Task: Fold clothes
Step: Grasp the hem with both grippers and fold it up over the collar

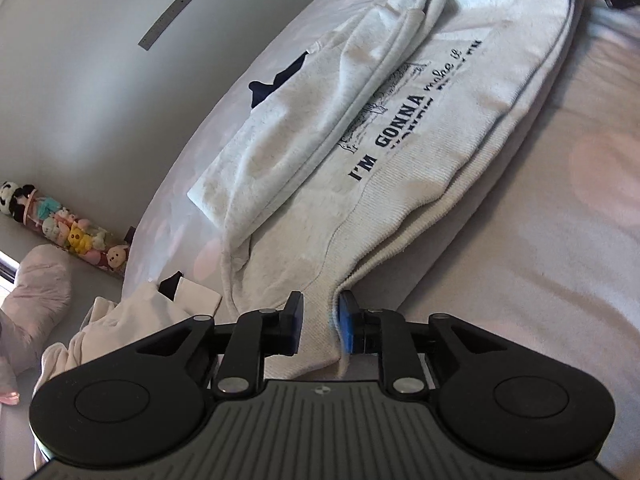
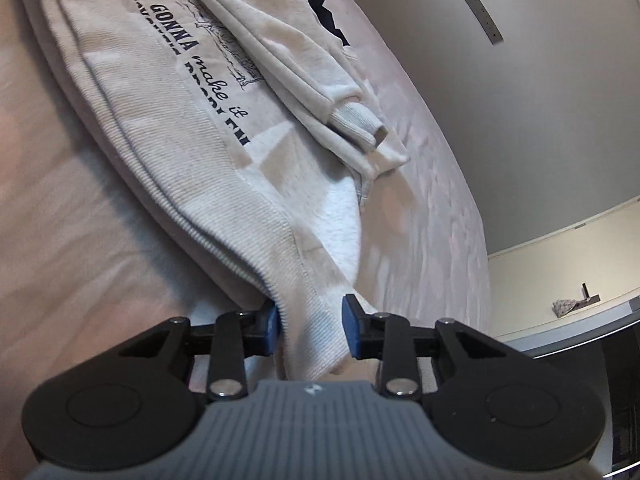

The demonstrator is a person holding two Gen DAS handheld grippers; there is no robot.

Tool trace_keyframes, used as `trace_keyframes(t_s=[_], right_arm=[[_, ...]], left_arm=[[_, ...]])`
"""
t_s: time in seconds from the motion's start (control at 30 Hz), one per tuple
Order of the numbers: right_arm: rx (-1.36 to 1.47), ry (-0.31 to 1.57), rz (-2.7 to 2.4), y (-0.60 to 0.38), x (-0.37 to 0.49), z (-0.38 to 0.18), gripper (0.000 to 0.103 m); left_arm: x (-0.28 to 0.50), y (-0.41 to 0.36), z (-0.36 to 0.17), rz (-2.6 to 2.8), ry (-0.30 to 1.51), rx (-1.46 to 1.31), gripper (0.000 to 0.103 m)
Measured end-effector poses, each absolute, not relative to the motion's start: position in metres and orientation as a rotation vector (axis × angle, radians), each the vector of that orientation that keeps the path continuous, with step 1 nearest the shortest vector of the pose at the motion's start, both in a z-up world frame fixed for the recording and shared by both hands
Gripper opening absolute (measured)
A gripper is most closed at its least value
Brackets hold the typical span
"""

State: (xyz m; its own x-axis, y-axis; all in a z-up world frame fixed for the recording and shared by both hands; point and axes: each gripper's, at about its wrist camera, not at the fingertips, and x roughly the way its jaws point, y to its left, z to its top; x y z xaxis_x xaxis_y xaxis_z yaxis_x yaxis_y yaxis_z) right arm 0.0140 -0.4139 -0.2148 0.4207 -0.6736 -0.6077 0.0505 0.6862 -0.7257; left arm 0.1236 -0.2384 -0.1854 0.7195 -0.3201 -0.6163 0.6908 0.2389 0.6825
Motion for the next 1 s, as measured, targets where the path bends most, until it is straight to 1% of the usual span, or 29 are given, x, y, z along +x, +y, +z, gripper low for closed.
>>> trace_keyframes(t_s=[0.1,0.2,0.33,0.47,0.53,0.6,0.67,1.0], right_arm=[[-0.658,1.067,-0.488,-0.418,0.013,-0.213,0.035],[-0.692,1.087,-0.421,-0.421,0.014,-0.216,0.035],[-0.836,1.07,-0.288,-0.423,0.005,-0.215,0.038],[-1.024,1.016,-0.159,-0.423,-0.013,-0.219,0.039],[-1.097,0.969,-0.149,-0.423,-0.024,-0.22,0.039],[-1.112,0.945,-0.157,-0.426,-0.03,-0.221,0.039],[-1.108,0.934,-0.17,-0.429,-0.034,-0.222,0.039],[-1.093,0.911,-0.234,-0.425,-0.041,-0.243,0.038]], left_arm=[[0.12,-0.24,-0.196,-0.71,0.366,1.216,0.024],[0.123,-0.239,-0.202,-0.691,0.346,1.264,0.028],[0.119,-0.236,-0.21,-0.689,0.275,1.344,0.033],[0.112,-0.233,-0.219,-0.698,0.188,1.443,0.034],[0.111,-0.232,-0.221,-0.704,0.178,1.459,0.034],[0.113,-0.231,-0.222,-0.704,0.178,1.461,0.034],[0.115,-0.231,-0.219,-0.703,0.185,1.443,0.042],[0.124,-0.228,-0.211,-0.707,0.242,1.406,0.043]])
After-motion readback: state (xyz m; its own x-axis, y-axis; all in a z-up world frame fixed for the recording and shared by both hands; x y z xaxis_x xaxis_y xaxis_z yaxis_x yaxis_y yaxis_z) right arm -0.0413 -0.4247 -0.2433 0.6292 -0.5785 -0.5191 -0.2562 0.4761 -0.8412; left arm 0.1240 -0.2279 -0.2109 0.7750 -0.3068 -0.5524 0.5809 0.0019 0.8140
